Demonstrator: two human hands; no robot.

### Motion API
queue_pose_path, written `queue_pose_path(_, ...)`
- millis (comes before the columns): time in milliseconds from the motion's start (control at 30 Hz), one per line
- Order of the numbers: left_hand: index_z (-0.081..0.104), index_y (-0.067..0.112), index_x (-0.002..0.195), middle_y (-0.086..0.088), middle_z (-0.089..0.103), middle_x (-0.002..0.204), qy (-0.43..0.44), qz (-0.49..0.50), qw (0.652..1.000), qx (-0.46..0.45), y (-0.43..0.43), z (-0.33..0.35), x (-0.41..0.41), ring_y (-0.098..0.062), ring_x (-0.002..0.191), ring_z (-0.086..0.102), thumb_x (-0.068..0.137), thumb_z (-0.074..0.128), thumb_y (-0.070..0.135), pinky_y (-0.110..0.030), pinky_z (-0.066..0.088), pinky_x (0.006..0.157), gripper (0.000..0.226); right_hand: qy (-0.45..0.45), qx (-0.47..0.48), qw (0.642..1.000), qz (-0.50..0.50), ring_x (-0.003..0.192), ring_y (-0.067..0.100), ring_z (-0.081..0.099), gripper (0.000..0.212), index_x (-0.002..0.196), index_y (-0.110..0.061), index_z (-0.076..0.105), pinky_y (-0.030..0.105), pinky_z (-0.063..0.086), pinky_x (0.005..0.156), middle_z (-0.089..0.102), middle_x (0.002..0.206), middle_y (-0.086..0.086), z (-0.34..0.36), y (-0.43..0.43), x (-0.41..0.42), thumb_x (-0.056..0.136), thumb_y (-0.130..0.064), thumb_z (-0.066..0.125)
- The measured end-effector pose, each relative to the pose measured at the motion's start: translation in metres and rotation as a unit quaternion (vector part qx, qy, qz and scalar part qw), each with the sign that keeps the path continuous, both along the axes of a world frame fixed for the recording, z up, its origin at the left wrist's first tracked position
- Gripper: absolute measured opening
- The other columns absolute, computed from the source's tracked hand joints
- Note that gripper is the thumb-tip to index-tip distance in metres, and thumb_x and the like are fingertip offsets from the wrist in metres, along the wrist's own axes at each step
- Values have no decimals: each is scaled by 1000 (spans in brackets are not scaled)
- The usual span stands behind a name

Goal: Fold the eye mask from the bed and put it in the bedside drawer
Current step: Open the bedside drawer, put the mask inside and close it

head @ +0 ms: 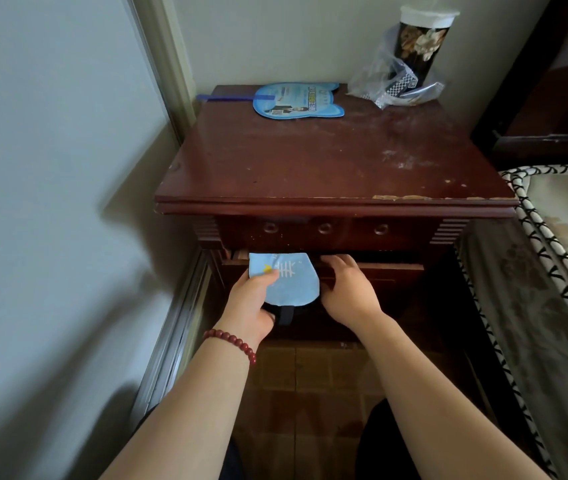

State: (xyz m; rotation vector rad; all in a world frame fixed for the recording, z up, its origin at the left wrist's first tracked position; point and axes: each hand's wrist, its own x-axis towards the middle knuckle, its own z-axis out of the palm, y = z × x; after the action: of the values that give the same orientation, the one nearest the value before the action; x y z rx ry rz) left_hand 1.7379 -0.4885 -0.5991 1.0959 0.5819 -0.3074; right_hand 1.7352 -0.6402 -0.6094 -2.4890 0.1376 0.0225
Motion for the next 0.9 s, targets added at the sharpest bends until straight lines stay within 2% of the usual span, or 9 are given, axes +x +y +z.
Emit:
queue_pose_path(100, 64, 24, 97, -8, 62, 105, -5, -2, 1000, -12, 0, 0, 1, -24, 99, 59, 84, 66, 10, -43, 51, 86, 19, 20, -39, 999, 7, 105, 28, 60, 63, 140, -14, 35, 31, 49, 71, 30, 148, 2, -3, 5, 0, 83, -10, 61)
queue_pose_path(233, 65, 23, 99, -8, 64, 108, -2, 3, 1000, -30, -8, 6, 4, -26, 103, 60, 83, 66, 8, -43, 54, 79, 22, 32, -47, 998, 13, 112, 26, 57, 65, 138, -12, 37, 35, 52, 81, 34, 145, 5, -2, 6, 0, 79, -10, 65)
queue_pose_path(400, 65, 21, 100, -9, 65, 110, 3, -7, 1000, -28, -13, 10, 3, -27, 104, 61, 82, 67, 8, -44, 55, 81, 22, 14, -57, 998, 30, 121, 18, 46, 50, 130, -15, 48, 31, 49, 88, 49, 133, 3, 0, 4, -3, 82, -11, 62)
queue_pose_path(533, 63, 18, 111, -9, 64, 111, 9, -2, 1000, -28, -15, 14, -2, -27, 103, 62, 80, 69, 8, -40, 56, 71, 33, -14, -71, 996, 49, 125, 19, 39, 36, 122, -15, 55, 30, 49, 85, 59, 119, 2, 0, 4, -15, 86, -10, 55)
queue_pose_path(633, 62, 18, 111, -9, 64, 110, 7, 0, 1000, -24, -18, 18, -6, -25, 100, 62, 81, 69, 8, -36, 55, 65, 33, -7, -54, 998, 23, 120, 18, 45, 31, 117, -15, 58, 29, 50, 81, 61, 114, 3, 1, 2, -21, 86, -12, 56)
queue_pose_path(733, 62, 19, 106, -7, 65, 104, 2, -3, 1000, -26, -21, 23, -8, -23, 94, 63, 81, 68, 8, -29, 54, 52, 28, 2, -50, 999, 10, 116, 18, 50, 28, 113, -16, 61, 30, 50, 81, 62, 112, 3, 3, 0, -24, 86, -14, 55)
queue_pose_path(833, 61, 19, 107, -7, 64, 103, 2, -9, 1000, -22, -24, 26, -10, -23, 94, 62, 81, 68, 9, -33, 53, 58, 28, 6, -77, 996, 42, 121, 20, 46, 25, 110, -17, 62, 32, 45, 93, 67, 107, 2, 5, -1, -27, 89, -15, 49)
queue_pose_path(900, 61, 20, 103, -7, 63, 103, 3, -8, 1000, -23, -26, 27, -11, -24, 98, 61, 81, 69, 9, -39, 54, 72, 26, 3, -62, 998, 29, 119, 21, 49, 25, 109, -18, 63, 34, 48, 90, 67, 107, 1, 5, -2, -28, 87, -16, 52)
